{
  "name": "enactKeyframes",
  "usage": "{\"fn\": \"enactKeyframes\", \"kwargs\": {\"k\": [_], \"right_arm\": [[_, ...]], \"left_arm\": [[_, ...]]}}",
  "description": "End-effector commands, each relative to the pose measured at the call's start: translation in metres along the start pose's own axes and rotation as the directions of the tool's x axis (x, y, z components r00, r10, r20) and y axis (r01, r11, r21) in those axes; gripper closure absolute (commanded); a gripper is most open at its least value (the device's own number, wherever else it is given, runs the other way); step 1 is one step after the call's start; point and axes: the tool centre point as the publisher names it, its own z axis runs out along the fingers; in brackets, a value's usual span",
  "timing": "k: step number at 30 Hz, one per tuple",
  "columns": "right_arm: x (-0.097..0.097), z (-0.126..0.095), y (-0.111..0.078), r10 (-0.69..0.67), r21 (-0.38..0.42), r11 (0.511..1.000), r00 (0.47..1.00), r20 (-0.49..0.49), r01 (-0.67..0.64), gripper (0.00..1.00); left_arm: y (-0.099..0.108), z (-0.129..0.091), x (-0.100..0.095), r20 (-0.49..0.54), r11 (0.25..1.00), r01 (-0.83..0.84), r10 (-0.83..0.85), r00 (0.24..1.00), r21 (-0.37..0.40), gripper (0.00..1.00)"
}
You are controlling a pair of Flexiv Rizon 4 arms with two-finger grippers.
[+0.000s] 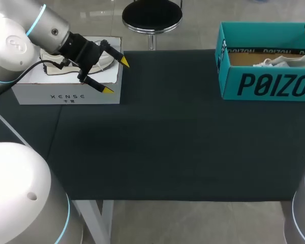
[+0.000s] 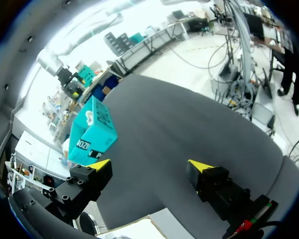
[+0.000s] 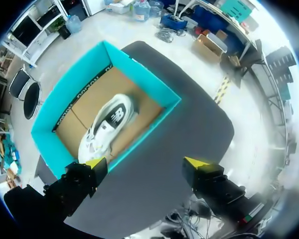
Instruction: Take the shoe out of the shoebox, open the shoe tongue, remove and reinsert the insole, then place the shoe into the shoebox
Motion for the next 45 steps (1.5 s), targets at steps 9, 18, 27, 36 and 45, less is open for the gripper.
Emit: {"fn": "enactKeyframes", "kwargs": {"k": [9,18,27,36,45], "right_arm": [[-0.036,-0.006,-0.122,-0.226,-0.164,0.963,0.972,-0.057,0.214,0.0],[-0.025,-0.01,-0.193,-0.255,-0.21,0.949,0.964,-0.074,0.235,0.0],[-0.013,-0.013,-0.251,-0.376,-0.168,0.919,0.92,-0.11,0.355,0.0],[-0.01,-0.014,-0.256,-0.372,-0.167,0.921,0.923,-0.1,0.353,0.0],[-0.01,-0.014,-0.256,-0.372,-0.167,0.921,0.923,-0.1,0.353,0.0]], "left_arm": [[0.0,0.0,-0.001,-0.003,1.0,-0.001,0.001,1.0,-0.003,0.0],[0.0,0.0,-0.001,-0.003,1.0,-0.001,0.001,1.0,-0.003,0.0],[0.0,0.0,-0.001,-0.003,1.0,-0.001,0.001,1.0,-0.003,0.0],[0.0,0.0,-0.001,-0.003,1.0,-0.001,0.001,1.0,-0.003,0.0],[0.053,-0.049,-0.015,0.024,0.964,0.203,-0.202,0.979,-0.169,0.0]]}}
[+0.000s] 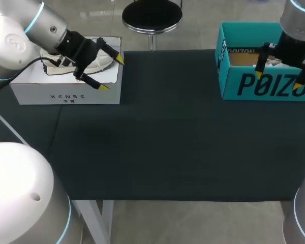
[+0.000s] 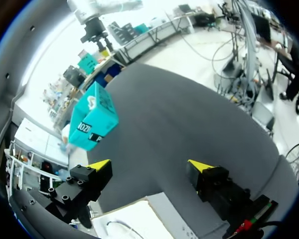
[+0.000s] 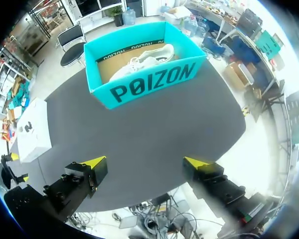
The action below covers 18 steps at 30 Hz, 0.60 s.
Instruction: Take the shoe out of the shoebox, open the shoe tongue, remove and reinsert the insole, then place the shoe into the shoebox
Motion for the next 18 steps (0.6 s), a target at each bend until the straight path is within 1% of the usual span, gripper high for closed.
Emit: {"fn": "enactKeyframes", "kwargs": {"k": [1,3,5,7,8,9,11,14,16,18], "right_arm": [[0.0,0.001,0.0,0.0,0.0,1.0,1.0,-0.001,0.0,0.0],[0.0,0.001,0.0,0.0,0.0,1.0,1.0,-0.001,0.0,0.0],[0.0,0.001,0.0,0.0,0.0,1.0,1.0,-0.001,0.0,0.0],[0.0,0.001,0.0,0.0,0.0,1.0,1.0,-0.001,0.0,0.0],[0.0,0.001,0.0,0.0,0.0,1.0,1.0,-0.001,0.0,0.0],[0.0,0.001,0.0,0.0,0.0,1.0,1.0,-0.001,0.0,0.0],[0.0,0.001,0.0,0.0,0.0,1.0,1.0,-0.001,0.0,0.0],[0.0,0.001,0.0,0.0,0.0,1.0,1.0,-0.001,0.0,0.0],[0.0,0.001,0.0,0.0,0.0,1.0,1.0,-0.001,0.0,0.0],[0.0,0.001,0.0,0.0,0.0,1.0,1.0,-0.001,0.0,0.0]], "left_arm": [[0.031,-0.035,-0.013,0.016,0.986,0.15,-0.149,0.989,-0.068,0.0],[0.05,-0.052,-0.012,0.041,0.979,0.194,-0.192,0.981,-0.057,0.0],[0.065,-0.068,-0.009,0.052,0.978,0.198,-0.195,0.979,-0.067,0.0],[0.08,-0.082,-0.002,0.022,0.983,0.157,-0.155,0.988,-0.099,0.0],[0.085,-0.088,0.0,0.014,0.99,0.104,-0.103,0.995,-0.092,0.0],[0.089,-0.094,0.005,-0.009,0.997,0.024,-0.025,1.0,-0.069,0.0],[0.1,-0.102,0.015,-0.078,0.993,-0.085,0.079,0.994,-0.078,0.0],[0.115,-0.115,0.029,-0.173,0.97,-0.242,0.235,0.957,-0.022,0.0],[0.121,-0.121,0.036,-0.22,0.944,-0.33,0.326,0.919,0.021,0.0],[0.125,-0.129,0.046,-0.277,0.9,-0.428,0.435,0.857,0.089,0.0]]}}
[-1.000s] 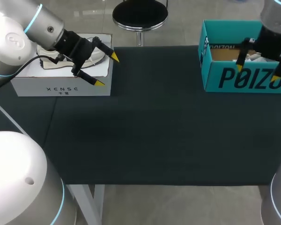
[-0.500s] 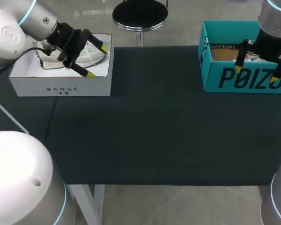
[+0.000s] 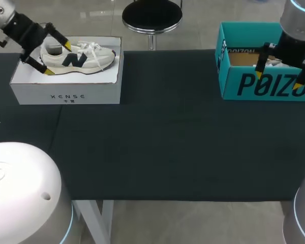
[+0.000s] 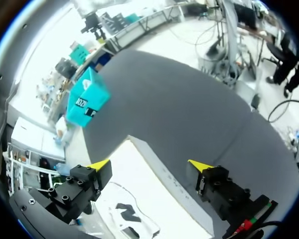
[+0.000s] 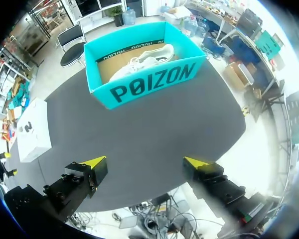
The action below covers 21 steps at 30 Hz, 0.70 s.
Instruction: Take the shoe out of the shoebox, open the shoe tongue, remove and reinsert the insole, then place the shoe into the shoebox
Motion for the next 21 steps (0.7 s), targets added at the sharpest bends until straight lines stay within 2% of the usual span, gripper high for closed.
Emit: {"fn": "enactKeyframes", "kwargs": {"k": [1,3,6,21], "right_arm": [[0.0,0.001,0.0,0.0,0.0,1.0,1.0,-0.001,0.0,0.0],[0.0,0.001,0.0,0.0,0.0,1.0,1.0,-0.001,0.0,0.0],[0.0,0.001,0.0,0.0,0.0,1.0,1.0,-0.001,0.0,0.0],[0.0,0.001,0.0,0.0,0.0,1.0,1.0,-0.001,0.0,0.0]], "left_arm": [[0.013,-0.021,0.015,-0.176,0.91,-0.376,0.405,0.897,0.178,0.0],[0.019,-0.023,0.02,-0.225,0.885,-0.43,0.463,0.857,0.18,0.0],[0.027,-0.024,0.019,-0.279,0.89,-0.438,0.456,0.845,0.127,0.0],[0.027,-0.024,0.019,-0.279,0.89,-0.438,0.456,0.845,0.127,0.0]]}}
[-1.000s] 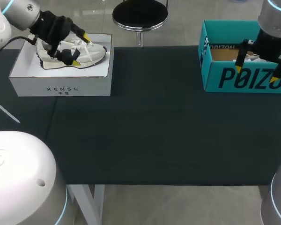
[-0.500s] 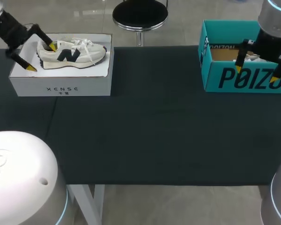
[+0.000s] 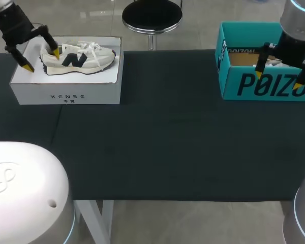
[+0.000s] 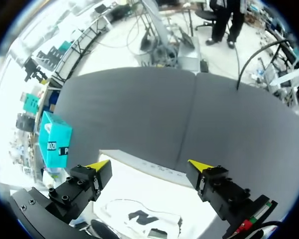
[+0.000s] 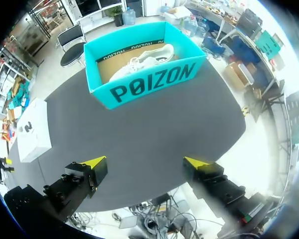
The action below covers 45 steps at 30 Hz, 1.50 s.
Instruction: Take the shoe out of the shoebox, open the shoe tongue, remove and reinsert the insole, then place the shoe into the shoebox
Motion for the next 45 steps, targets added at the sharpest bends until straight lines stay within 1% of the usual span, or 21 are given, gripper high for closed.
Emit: {"fn": "enactKeyframes", "kwargs": {"k": [1,2,3,4,6,8,10,11,12,14,15,17,19,23,27,30,31,32,35,38,45], "right_arm": [[0.0,0.001,0.0,0.0,0.0,1.0,1.0,-0.001,0.0,0.0],[0.0,0.001,0.0,0.0,0.0,1.0,1.0,-0.001,0.0,0.0],[0.0,0.001,0.0,0.0,0.0,1.0,1.0,-0.001,0.0,0.0],[0.0,0.001,0.0,0.0,0.0,1.0,1.0,-0.001,0.0,0.0],[0.0,0.001,0.0,0.0,0.0,1.0,1.0,-0.001,0.0,0.0],[0.0,0.001,0.0,0.0,0.0,1.0,1.0,-0.001,0.0,0.0],[0.0,0.001,0.0,0.0,0.0,1.0,1.0,-0.001,0.0,0.0],[0.0,0.001,0.0,0.0,0.0,1.0,1.0,-0.001,0.0,0.0],[0.0,0.001,0.0,0.0,0.0,1.0,1.0,-0.001,0.0,0.0],[0.0,0.001,0.0,0.0,0.0,1.0,1.0,-0.001,0.0,0.0],[0.0,0.001,0.0,0.0,0.0,1.0,1.0,-0.001,0.0,0.0],[0.0,0.001,0.0,0.0,0.0,1.0,1.0,-0.001,0.0,0.0],[0.0,0.001,0.0,0.0,0.0,1.0,1.0,-0.001,0.0,0.0],[0.0,0.001,0.0,0.0,0.0,1.0,1.0,-0.001,0.0,0.0],[0.0,0.001,0.0,0.0,0.0,1.0,1.0,-0.001,0.0,0.0],[0.0,0.001,0.0,0.0,0.0,1.0,1.0,-0.001,0.0,0.0],[0.0,0.001,0.0,0.0,0.0,1.0,1.0,-0.001,0.0,0.0],[0.0,0.001,0.0,0.0,0.0,1.0,1.0,-0.001,0.0,0.0],[0.0,0.001,0.0,0.0,0.0,1.0,1.0,-0.001,0.0,0.0],[0.0,0.001,0.0,0.0,0.0,1.0,1.0,-0.001,0.0,0.0],[0.0,0.001,0.0,0.0,0.0,1.0,1.0,-0.001,0.0,0.0]], "left_arm": [[0.004,-0.002,-0.002,-0.025,1.0,0.0,0.001,1.0,0.012,0.0],[0.004,-0.002,-0.002,-0.025,1.0,0.0,0.001,1.0,0.012,0.0],[0.002,-0.003,-0.007,-0.006,0.997,-0.073,0.073,0.997,-0.032,0.0],[0.002,-0.004,-0.011,-0.045,0.986,-0.145,0.142,0.989,-0.078,0.0],[0.008,-0.006,-0.013,-0.071,0.97,-0.223,0.217,0.974,-0.094,0.0],[0.014,-0.01,-0.011,-0.161,0.93,-0.347,0.326,0.931,-0.123,0.0],[0.02,-0.016,-0.003,-0.213,0.891,-0.445,0.419,0.883,-0.091,0.0],[0.023,-0.019,0.001,-0.239,0.865,-0.494,0.463,0.854,-0.091,0.0],[0.029,-0.023,0.006,-0.291,0.844,-0.525,0.478,0.829,-0.109,0.0],[0.04,-0.03,0.015,-0.311,0.812,-0.576,0.526,0.792,-0.095,0.0],[0.048,-0.034,0.02,-0.338,0.796,-0.594,0.53,0.778,-0.118,0.0],[0.062,-0.041,0.031,-0.388,0.783,-0.61,0.528,0.755,-0.121,0.0],[0.08,-0.048,0.042,-0.428,0.785,-0.603,0.5,0.753,-0.143,0.0],[0.099,-0.059,0.063,-0.481,0.797,-0.586,0.459,0.746,-0.147,0.0],[0.119,-0.063,0.081,-0.499,0.813,-0.559,0.421,0.758,-0.163,0.0],[0.128,-0.062,0.086,-0.463,0.806,-0.561,0.431,0.775,-0.188,0.0],[0.132,-0.059,0.087,-0.469,0.807,-0.557,0.423,0.775,-0.193,0.0],[0.136,-0.055,0.088,-0.482,0.81,-0.554,0.413,0.773,-0.194,0.0],[0.148,-0.045,0.085,-0.449,0.82,-0.53,0.399,0.799,-0.214,0.0],[0.156,-0.04,0.081,-0.412,0.831,-0.501,0.379,0.829,-0.243,0.0],[0.185,-0.025,0.073,-0.381,0.863,-0.445,0.338,0.861,-0.239,0.0]]}}
